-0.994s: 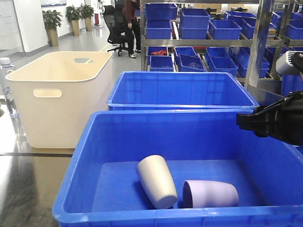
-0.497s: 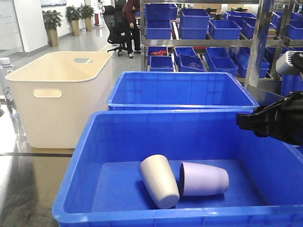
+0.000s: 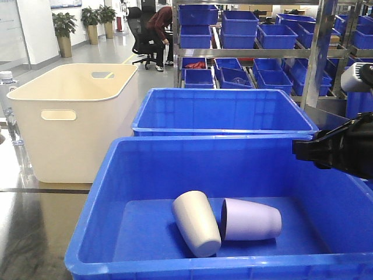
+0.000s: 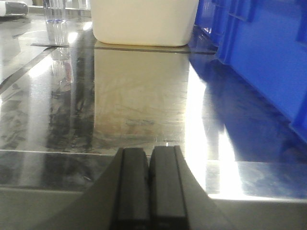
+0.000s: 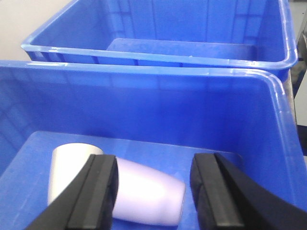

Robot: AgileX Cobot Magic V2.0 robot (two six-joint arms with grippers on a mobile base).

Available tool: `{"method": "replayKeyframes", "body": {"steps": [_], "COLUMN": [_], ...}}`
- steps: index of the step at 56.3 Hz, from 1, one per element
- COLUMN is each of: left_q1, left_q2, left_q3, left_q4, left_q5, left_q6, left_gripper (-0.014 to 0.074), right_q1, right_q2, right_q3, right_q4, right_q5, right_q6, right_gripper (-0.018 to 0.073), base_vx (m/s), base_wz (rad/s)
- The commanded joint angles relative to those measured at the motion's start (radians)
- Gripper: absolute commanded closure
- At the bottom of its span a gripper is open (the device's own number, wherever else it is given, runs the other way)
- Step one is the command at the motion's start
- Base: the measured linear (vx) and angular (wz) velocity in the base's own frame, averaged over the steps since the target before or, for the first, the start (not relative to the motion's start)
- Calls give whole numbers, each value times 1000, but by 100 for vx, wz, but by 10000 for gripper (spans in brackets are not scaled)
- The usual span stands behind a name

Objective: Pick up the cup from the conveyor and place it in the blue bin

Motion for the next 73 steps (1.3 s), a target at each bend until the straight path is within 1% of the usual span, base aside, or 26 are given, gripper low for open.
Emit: {"method": "replayKeyframes", "body": {"steps": [1, 6, 11, 21, 24, 26, 30, 37, 43, 49, 53, 59, 67, 73], "left_q1": [3, 3, 3, 3, 3, 3, 3, 3, 3, 3, 3, 3, 3, 3], "left_q2": [-17, -17, -17, -17, -17, -17, -17, -17, -17, -17, -17, -17, -17, -17], "left_q3": [12, 12, 12, 12, 12, 12, 12, 12, 12, 12, 12, 12, 12, 12], "left_q4": [0, 0, 0, 0, 0, 0, 0, 0, 0, 0, 0, 0, 0, 0], "left_q5": [-79, -79, -79, -79, -79, -79, -79, -79, -79, -79, -79, -79, -79, -79], "left_q6": [-9, -9, -9, -9, -9, -9, -9, -9, -9, -9, -9, -9, -9, -9], "left_gripper": [604, 604, 604, 604, 604, 604, 604, 604, 604, 604, 604, 604, 604, 604], "right_q1": [2, 14, 17, 17, 16, 16, 16, 16, 16, 9, -28, -111, -211, -245], "right_q2": [-82, -153, -247, -449, -514, -551, -619, -740, -847, -958, -1022, -1085, -1152, -1188], "right_q3": [-33, -33, -33, -33, -33, -33, -31, 56, 205, 408, 560, 723, 905, 1022], "right_q4": [1, 2, 4, -1, -11, -24, -60, -142, -195, -249, -276, -273, -265, -260], "right_q5": [-75, -69, -47, 67, 113, 134, 189, 188, 114, -7, -115, -222, -290, -350], "right_q6": [2, 4, 4, 4, 3, 3, 3, 3, 3, 3, 8, 11, 11, 11], "right_gripper": [169, 204, 269, 470, 545, 575, 574, 571, 571, 571, 571, 571, 571, 571], "base_vx": [0, 0, 0, 0, 0, 0, 0, 0, 0, 0, 0, 0, 0, 0], "base_wz": [0, 0, 0, 0, 0, 0, 0, 0, 0, 0, 0, 0, 0, 0]}}
